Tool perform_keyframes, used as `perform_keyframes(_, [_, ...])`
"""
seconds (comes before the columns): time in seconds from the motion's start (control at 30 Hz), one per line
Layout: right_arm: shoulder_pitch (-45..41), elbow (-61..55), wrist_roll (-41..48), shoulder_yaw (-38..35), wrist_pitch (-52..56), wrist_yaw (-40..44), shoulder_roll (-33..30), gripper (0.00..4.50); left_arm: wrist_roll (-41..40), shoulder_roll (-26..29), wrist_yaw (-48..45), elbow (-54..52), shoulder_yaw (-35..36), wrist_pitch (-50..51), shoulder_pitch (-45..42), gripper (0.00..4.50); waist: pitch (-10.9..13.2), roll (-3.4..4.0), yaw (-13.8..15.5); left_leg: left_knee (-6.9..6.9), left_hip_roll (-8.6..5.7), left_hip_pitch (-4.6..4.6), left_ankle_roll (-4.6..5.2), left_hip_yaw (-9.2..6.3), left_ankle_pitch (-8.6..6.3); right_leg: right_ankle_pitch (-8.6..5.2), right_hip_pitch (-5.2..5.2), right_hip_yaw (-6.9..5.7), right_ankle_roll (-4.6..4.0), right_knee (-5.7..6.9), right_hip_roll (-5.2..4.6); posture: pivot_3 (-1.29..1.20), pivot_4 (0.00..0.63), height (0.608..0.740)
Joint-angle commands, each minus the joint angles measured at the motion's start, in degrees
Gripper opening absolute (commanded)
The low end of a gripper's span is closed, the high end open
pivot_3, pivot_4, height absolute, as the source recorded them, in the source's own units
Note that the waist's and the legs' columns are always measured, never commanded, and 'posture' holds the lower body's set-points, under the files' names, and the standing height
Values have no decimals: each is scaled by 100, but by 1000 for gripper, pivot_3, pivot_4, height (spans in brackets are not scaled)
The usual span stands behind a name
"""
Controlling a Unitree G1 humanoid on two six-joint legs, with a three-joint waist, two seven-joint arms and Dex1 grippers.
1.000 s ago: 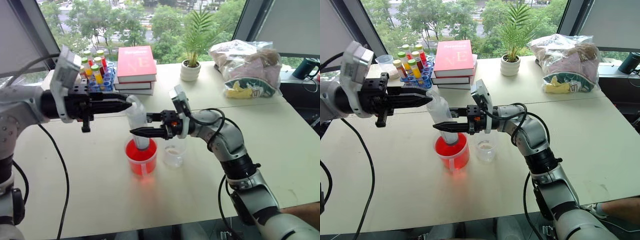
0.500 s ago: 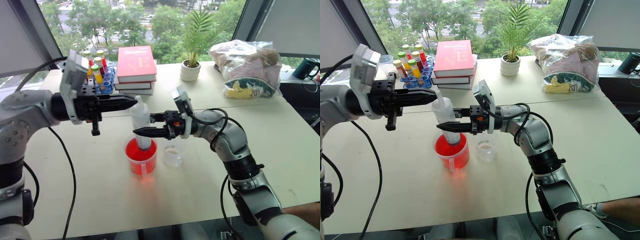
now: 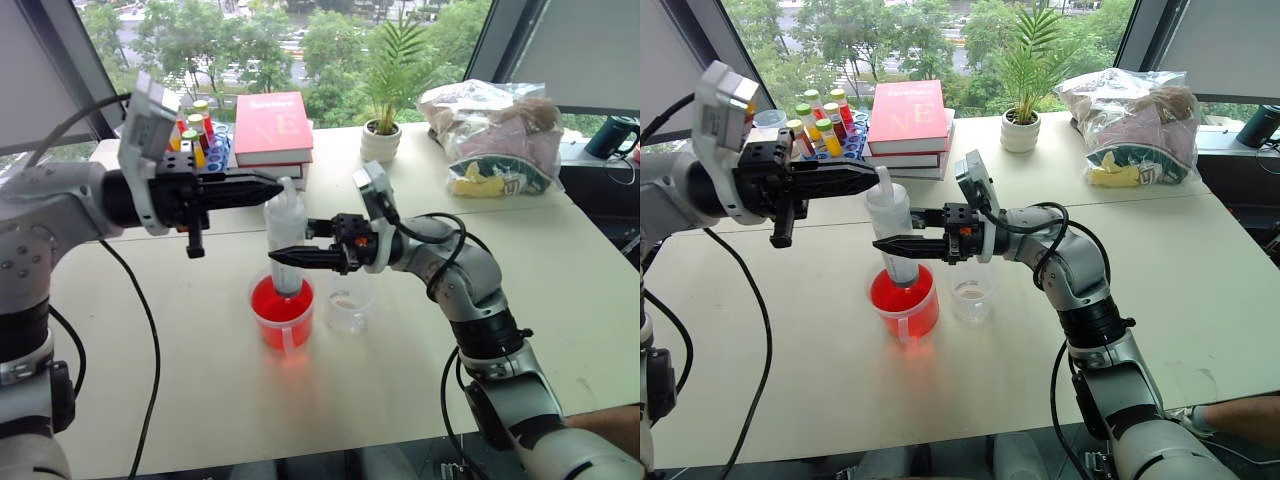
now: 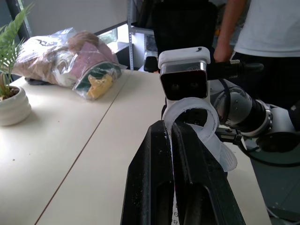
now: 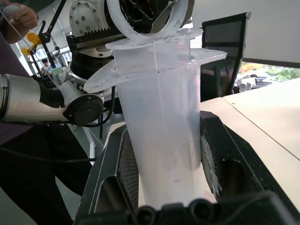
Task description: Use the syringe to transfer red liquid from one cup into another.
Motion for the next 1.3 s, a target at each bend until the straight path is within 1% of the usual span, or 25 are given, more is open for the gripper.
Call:
perform_keyframes(0.03, [25, -161, 1, 308, 148, 204, -12, 1439, -154, 47, 241, 12, 470, -163, -378, 41, 0, 0, 2, 0, 0, 0, 0, 0, 0, 0, 0, 0, 0, 0, 0, 0, 150, 740])
perform_keyframes(0.57, [32, -30, -92, 410, 130, 360, -81, 1439, -198, 181, 321, 137, 646, -260, -425, 41, 0, 0, 2, 1, -1, 0, -3, 0, 1, 0, 0, 0, 0, 0, 0, 0, 150, 740])
perform_keyframes(1.3, [141, 111, -108, 529, 190, 533, -178, 1439, -315, 239, 527, 307, 765, -230, -762, 41, 1, -1, 6, 0, -1, -1, -3, 0, 2, 0, 0, 0, 0, -1, 0, 0, 150, 740])
